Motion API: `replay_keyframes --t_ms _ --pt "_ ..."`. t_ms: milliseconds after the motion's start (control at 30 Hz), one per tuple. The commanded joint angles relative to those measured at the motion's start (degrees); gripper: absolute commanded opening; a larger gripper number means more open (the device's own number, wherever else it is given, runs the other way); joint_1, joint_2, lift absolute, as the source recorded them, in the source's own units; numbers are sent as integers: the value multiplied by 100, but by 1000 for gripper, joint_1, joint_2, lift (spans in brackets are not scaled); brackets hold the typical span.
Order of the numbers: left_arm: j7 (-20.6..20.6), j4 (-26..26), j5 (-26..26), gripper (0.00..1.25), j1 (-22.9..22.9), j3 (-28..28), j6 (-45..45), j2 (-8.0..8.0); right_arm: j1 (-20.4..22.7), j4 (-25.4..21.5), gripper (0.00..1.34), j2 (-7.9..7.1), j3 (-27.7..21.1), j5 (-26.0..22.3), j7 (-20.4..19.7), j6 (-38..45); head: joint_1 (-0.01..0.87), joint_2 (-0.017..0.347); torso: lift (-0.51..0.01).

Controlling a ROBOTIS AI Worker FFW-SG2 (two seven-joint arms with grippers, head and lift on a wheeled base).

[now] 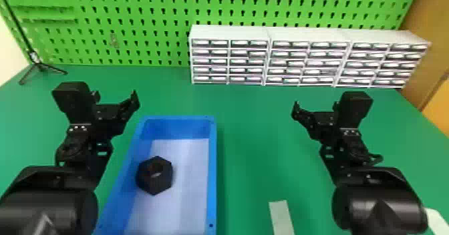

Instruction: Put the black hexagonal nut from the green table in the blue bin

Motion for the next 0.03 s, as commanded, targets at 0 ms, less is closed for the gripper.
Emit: replay_keyframes --t_ms 0 --pt "0 0 0 936 2 2 0 0 0 0 1247 5 0 -2 1 0 686 28 -96"
